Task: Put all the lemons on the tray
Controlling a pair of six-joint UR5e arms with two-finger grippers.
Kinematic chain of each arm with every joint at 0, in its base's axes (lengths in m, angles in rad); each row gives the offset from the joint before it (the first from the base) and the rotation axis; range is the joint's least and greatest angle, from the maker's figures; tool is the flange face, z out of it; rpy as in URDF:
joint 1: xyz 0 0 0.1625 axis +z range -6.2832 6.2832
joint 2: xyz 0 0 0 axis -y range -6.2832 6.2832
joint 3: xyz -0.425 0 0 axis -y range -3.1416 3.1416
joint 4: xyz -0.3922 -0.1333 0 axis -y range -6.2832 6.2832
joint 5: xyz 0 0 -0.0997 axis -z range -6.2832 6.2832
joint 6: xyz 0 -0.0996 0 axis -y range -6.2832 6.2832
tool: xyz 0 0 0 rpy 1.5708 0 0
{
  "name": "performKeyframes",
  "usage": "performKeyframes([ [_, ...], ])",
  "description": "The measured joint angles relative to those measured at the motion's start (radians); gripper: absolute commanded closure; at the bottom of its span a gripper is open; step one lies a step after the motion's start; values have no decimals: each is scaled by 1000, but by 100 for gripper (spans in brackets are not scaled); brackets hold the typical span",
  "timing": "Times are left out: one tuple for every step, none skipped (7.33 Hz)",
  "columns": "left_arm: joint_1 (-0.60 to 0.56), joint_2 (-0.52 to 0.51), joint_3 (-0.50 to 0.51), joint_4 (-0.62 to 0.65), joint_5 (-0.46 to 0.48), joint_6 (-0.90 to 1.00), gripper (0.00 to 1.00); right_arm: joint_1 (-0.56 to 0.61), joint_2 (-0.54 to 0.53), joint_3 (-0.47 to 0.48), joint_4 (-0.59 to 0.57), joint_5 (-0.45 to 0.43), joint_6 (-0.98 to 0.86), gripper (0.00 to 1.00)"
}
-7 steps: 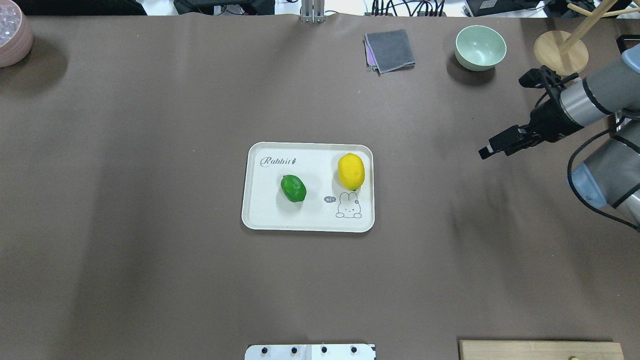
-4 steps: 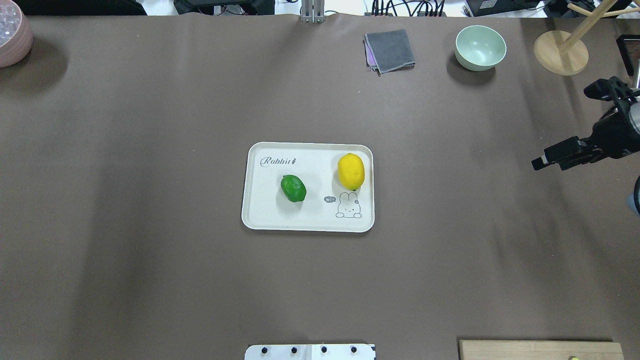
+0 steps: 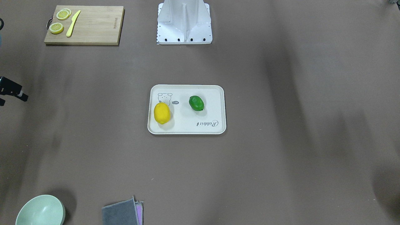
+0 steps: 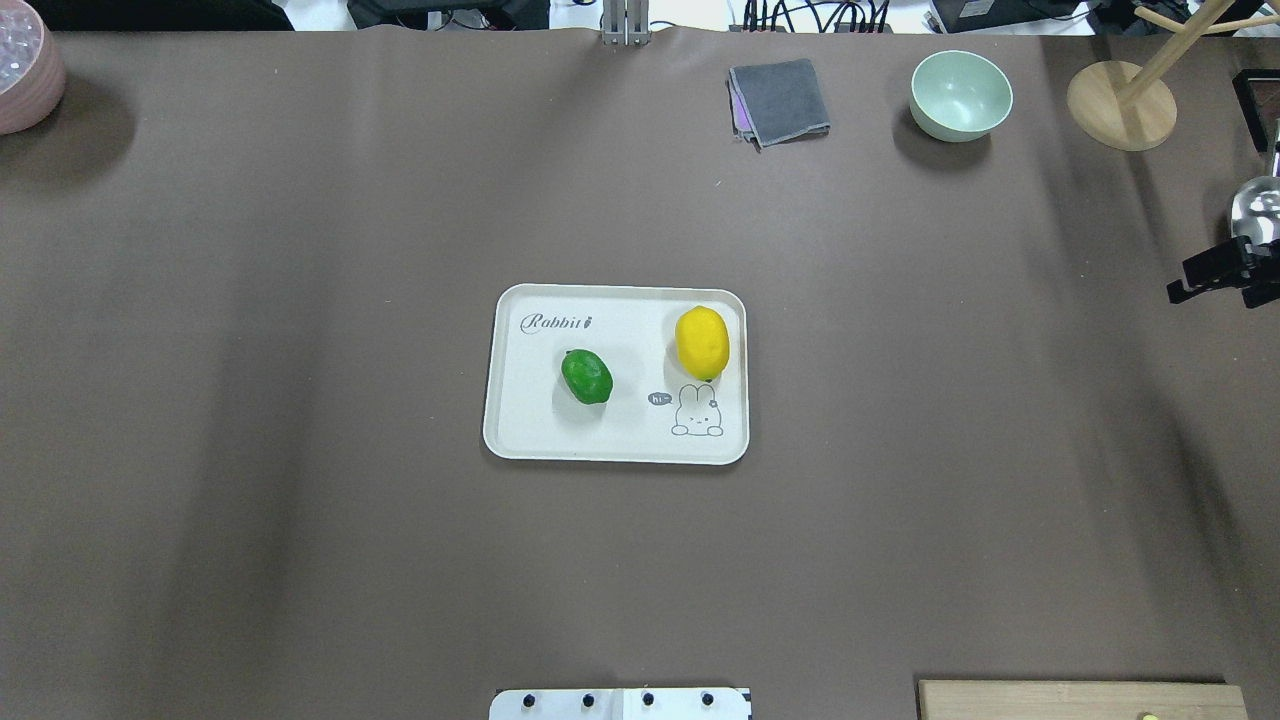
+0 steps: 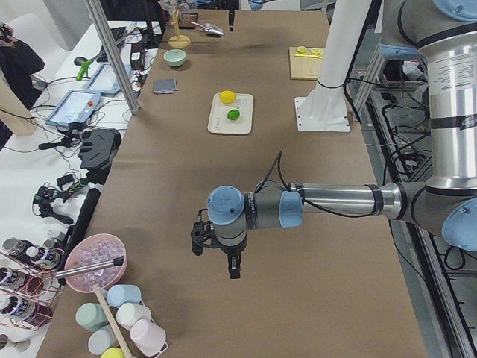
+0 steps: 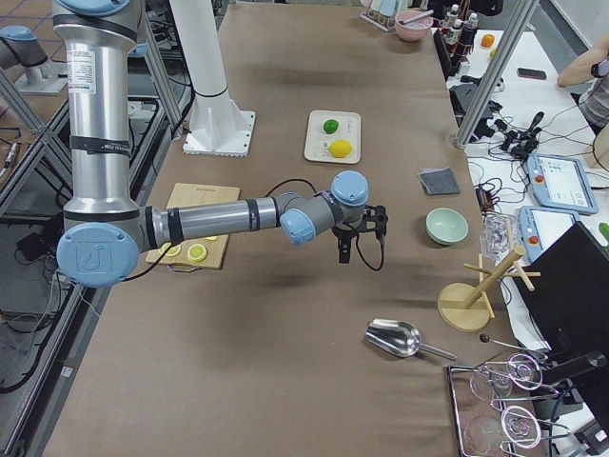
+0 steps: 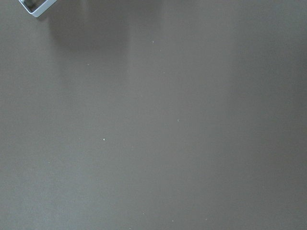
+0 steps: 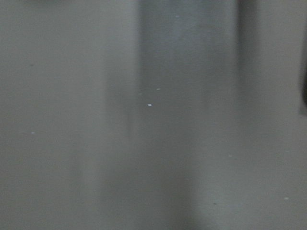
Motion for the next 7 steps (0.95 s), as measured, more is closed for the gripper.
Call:
performKeyframes([
  [1,0,3,1,0,3,2,45,4,-1,-100,-13,-78,6],
  [2,-3,13,1,0,6,1,87,5,-4,-174,-16,-117,5],
  [4,-12,31,1,2,11,1,127,5,-5,-234,-15,-140,5],
  [6,-25,49,1,4,17,1,157,5,-7,-268,-15,-167,6],
  [7,-35,62,2,5,20,1,176,5,-9,-284,-18,-200,5],
  [7,-39,67,4,6,21,1,186,4,-12,-292,-22,-220,4],
  [7,-42,68,9,5,22,1,191,4,-14,-297,-24,-227,4],
])
